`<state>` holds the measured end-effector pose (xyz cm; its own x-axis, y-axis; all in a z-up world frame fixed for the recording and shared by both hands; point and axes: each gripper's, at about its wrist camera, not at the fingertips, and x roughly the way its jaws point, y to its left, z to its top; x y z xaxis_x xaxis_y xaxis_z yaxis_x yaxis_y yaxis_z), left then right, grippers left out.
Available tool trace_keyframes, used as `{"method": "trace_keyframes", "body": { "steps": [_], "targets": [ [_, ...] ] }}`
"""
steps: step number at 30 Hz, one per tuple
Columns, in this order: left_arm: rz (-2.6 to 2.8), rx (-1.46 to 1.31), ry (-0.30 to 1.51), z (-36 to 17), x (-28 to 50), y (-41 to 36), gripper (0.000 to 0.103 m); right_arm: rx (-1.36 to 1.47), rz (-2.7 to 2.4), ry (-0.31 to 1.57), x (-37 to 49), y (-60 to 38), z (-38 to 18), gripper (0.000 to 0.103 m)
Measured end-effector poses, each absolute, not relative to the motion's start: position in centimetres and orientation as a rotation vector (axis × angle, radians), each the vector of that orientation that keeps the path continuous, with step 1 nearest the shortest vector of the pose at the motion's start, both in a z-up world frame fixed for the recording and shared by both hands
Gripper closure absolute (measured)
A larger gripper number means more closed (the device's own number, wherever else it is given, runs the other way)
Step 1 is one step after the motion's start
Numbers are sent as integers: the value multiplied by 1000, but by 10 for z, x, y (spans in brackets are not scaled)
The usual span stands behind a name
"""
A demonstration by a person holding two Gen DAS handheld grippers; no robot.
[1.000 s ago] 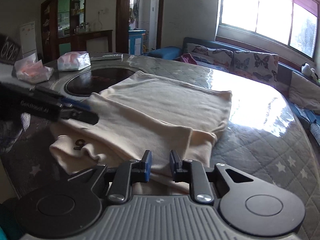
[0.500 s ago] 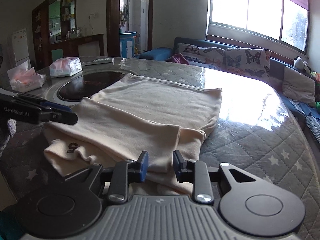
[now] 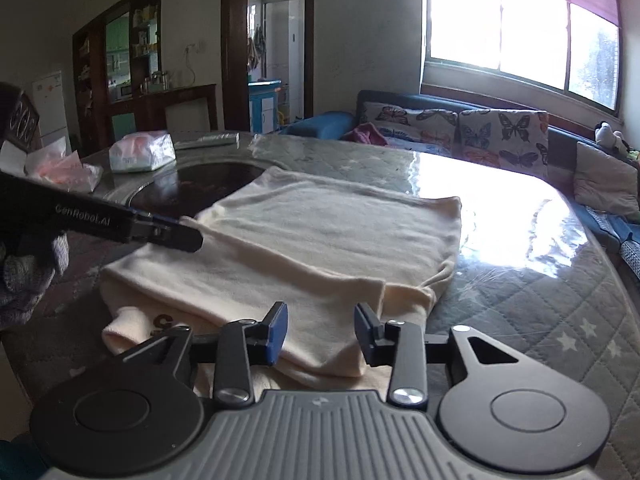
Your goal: Fold clothes
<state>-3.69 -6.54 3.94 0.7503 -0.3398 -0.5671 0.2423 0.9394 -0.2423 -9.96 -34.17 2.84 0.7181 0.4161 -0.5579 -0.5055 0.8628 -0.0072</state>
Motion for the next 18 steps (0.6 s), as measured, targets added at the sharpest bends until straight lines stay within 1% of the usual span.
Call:
{"method": "trace_keyframes", "body": {
  "steps": [3,7,13,18],
  "targets": [
    [-299,-160,665,34,-36,-58,50,-154,515,594,-97,-341,22,64],
    [-280,-178,674,32,-38,-48,50,-140,522,599,-97,-344,19,63],
    [-322,-174,639,43,-33,-60,50,-135,523,597,-96,-343,19,60],
    [-304,-201,680,30,-15,-52,50,-133,528,599,-95,-343,19,58]
  ]
}}
